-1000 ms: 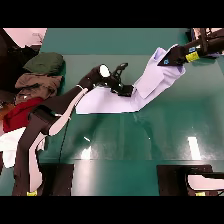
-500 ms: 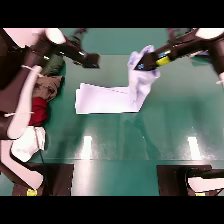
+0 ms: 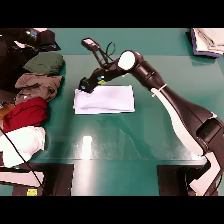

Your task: Fold the shirts.

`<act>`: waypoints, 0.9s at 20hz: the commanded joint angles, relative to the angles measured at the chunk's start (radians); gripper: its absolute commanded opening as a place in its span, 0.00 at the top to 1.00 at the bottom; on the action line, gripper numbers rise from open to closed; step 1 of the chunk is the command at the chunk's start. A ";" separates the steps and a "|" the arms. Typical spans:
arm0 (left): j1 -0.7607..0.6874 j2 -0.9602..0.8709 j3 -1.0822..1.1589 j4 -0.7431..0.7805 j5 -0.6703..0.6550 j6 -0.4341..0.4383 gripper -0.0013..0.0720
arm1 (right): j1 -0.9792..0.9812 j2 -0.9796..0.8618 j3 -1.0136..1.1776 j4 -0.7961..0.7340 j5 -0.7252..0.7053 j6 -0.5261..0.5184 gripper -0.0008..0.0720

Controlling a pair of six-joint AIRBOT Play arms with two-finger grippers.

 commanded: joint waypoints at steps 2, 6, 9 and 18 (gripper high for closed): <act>0.024 0.019 0.000 0.000 -0.049 0.019 0.95 | -0.067 0.109 -0.127 -0.182 0.092 0.095 0.04; 0.024 0.019 -0.005 -0.002 -0.048 0.019 0.95 | -0.293 0.262 -0.419 -0.198 0.180 0.170 0.04; 0.024 0.019 -0.036 -0.010 -0.046 0.019 0.95 | -0.459 0.304 -0.605 -0.158 0.182 0.194 0.03; 0.017 0.016 -0.077 -0.057 -0.038 0.023 0.95 | -0.576 0.090 -0.742 0.388 0.114 0.037 0.03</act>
